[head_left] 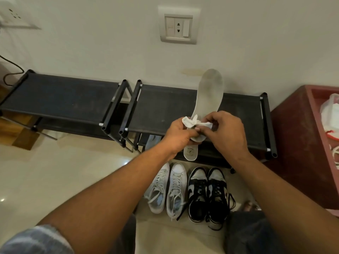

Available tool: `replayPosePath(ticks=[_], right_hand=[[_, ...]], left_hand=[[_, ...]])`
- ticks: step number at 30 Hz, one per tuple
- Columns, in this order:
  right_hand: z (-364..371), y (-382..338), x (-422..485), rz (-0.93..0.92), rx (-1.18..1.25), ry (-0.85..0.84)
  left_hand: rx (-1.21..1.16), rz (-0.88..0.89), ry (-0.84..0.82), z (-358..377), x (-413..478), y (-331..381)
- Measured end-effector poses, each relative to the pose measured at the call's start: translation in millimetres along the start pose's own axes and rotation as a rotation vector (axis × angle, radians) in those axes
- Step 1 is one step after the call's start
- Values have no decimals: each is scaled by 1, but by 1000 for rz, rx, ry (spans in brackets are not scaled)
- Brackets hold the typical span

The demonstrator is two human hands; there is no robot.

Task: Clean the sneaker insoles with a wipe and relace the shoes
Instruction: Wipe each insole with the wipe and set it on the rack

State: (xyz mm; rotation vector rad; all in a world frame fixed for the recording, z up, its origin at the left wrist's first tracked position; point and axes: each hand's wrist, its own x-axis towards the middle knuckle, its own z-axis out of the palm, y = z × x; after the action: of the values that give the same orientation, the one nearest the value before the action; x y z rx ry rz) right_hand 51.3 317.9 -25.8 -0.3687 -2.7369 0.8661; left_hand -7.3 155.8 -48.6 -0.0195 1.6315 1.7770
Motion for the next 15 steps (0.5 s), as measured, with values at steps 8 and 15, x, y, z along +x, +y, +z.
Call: replayPosePath(ticks=[8,15], right_hand=[[1,-9,-2,-121,-4,-20],[-5,-7,2,-147,-101,63]], left_hand=[[40,-7,-10,-8,-3,0],[43,-31,10,-17,-7,5]])
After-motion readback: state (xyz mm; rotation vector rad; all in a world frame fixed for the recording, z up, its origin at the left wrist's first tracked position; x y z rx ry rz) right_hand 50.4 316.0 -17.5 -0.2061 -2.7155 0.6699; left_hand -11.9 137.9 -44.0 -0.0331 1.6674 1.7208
